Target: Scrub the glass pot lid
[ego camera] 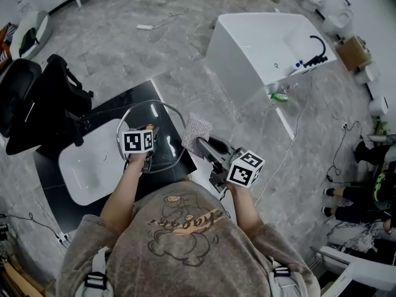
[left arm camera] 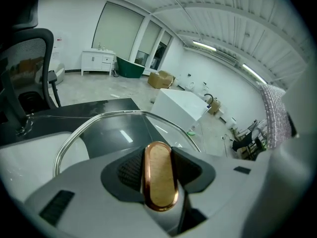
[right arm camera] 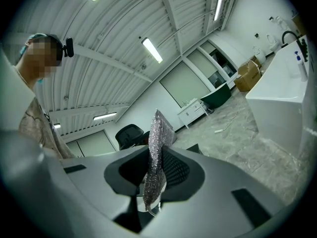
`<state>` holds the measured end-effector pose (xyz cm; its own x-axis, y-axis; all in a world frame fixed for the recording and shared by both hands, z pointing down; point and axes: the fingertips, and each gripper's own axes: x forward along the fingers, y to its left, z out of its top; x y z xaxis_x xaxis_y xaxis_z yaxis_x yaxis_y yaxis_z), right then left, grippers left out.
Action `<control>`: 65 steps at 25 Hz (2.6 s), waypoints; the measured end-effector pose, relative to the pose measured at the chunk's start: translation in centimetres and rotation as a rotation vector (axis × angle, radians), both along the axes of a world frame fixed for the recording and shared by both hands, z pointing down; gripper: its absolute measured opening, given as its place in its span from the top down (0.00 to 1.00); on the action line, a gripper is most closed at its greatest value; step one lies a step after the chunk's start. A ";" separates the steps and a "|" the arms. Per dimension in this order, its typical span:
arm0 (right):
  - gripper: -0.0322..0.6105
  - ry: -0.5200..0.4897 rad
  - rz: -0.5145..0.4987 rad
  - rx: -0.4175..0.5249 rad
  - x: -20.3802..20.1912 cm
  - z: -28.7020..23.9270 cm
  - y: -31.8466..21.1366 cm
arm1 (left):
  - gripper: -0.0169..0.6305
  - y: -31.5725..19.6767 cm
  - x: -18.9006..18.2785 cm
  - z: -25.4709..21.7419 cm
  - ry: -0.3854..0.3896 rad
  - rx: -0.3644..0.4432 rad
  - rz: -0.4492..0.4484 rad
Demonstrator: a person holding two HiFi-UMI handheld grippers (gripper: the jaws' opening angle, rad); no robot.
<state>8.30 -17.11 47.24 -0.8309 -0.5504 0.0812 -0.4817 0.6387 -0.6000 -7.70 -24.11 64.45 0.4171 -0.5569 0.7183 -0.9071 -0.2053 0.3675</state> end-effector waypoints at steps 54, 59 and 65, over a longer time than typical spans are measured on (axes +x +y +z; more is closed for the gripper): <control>0.83 0.481 0.280 0.090 0.1 1.3 -4.2 | 0.95 3.4 -1.8 -16.3 0.042 0.473 -0.073; 0.83 0.476 0.273 0.088 0.1 1.3 -4.1 | 0.95 3.5 -1.9 -15.9 0.046 0.460 -0.079; 0.82 0.486 0.272 0.095 0.3 1.3 -4.1 | 0.95 3.6 -1.7 -15.5 0.034 0.449 -0.076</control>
<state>8.64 -21.23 48.56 -0.5377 -0.7629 0.3591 -0.8430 0.4933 -0.2143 -9.41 -20.47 48.91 0.3822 -0.8400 0.3852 -0.9146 -0.2843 0.2874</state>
